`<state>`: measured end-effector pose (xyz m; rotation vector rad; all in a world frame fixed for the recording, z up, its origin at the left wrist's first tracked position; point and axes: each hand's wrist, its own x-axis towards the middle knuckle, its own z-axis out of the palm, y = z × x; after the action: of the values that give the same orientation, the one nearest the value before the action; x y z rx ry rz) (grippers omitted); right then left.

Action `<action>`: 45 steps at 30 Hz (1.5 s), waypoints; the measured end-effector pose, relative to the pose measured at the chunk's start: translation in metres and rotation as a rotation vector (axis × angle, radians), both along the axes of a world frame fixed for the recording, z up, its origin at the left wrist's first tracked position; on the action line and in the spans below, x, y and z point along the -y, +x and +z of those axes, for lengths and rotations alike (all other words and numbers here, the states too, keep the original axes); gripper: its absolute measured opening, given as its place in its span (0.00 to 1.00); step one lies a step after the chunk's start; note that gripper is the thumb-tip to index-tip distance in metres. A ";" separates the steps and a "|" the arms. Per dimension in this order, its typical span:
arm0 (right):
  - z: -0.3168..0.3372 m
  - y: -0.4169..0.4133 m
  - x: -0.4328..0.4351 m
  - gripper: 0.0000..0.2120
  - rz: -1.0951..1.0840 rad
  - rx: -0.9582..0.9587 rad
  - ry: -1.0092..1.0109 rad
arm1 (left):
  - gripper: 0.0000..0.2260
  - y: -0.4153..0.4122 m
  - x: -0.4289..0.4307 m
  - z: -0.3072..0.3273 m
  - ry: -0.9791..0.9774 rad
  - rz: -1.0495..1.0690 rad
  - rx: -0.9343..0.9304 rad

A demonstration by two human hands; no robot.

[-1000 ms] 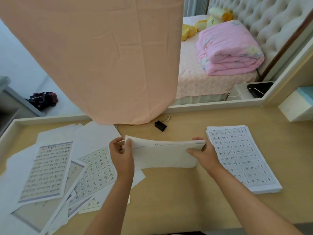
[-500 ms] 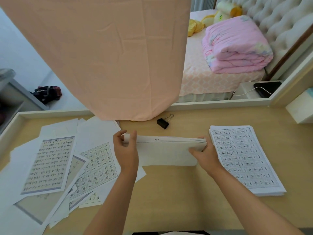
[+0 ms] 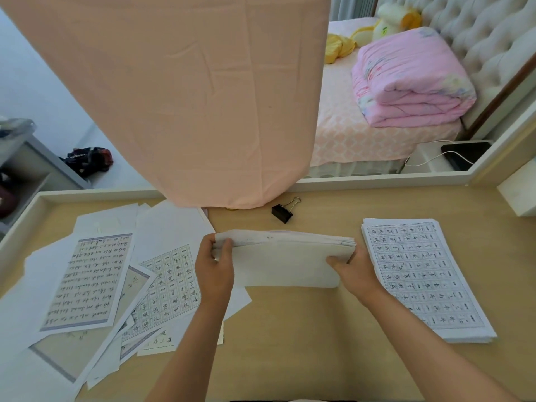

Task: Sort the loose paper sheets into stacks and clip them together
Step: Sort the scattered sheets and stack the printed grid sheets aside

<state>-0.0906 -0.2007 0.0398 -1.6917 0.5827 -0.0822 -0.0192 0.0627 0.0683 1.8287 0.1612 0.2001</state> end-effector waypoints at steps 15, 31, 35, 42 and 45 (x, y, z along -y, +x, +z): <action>-0.047 -0.005 0.021 0.16 0.130 -0.390 0.110 | 0.09 0.033 0.002 0.004 0.558 -0.357 0.063; -0.061 0.003 0.023 0.16 -0.007 -0.540 0.124 | 0.13 0.048 -0.017 -0.017 0.628 -0.300 -0.346; -0.063 0.004 0.026 0.09 -0.033 -0.585 0.179 | 0.22 0.020 -0.017 -0.079 0.649 -0.399 -0.549; -0.073 0.005 0.019 0.19 0.085 -0.524 0.293 | 0.22 0.012 -0.012 -0.113 0.531 -0.298 -0.545; -0.071 0.007 0.013 0.17 0.066 -0.487 0.125 | 0.31 0.017 -0.012 -0.115 0.466 -0.291 -0.487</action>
<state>-0.0835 -0.2141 -0.0315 -1.6101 0.8716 0.4174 -0.0026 0.0745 -0.0468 2.3124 0.1955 -0.4536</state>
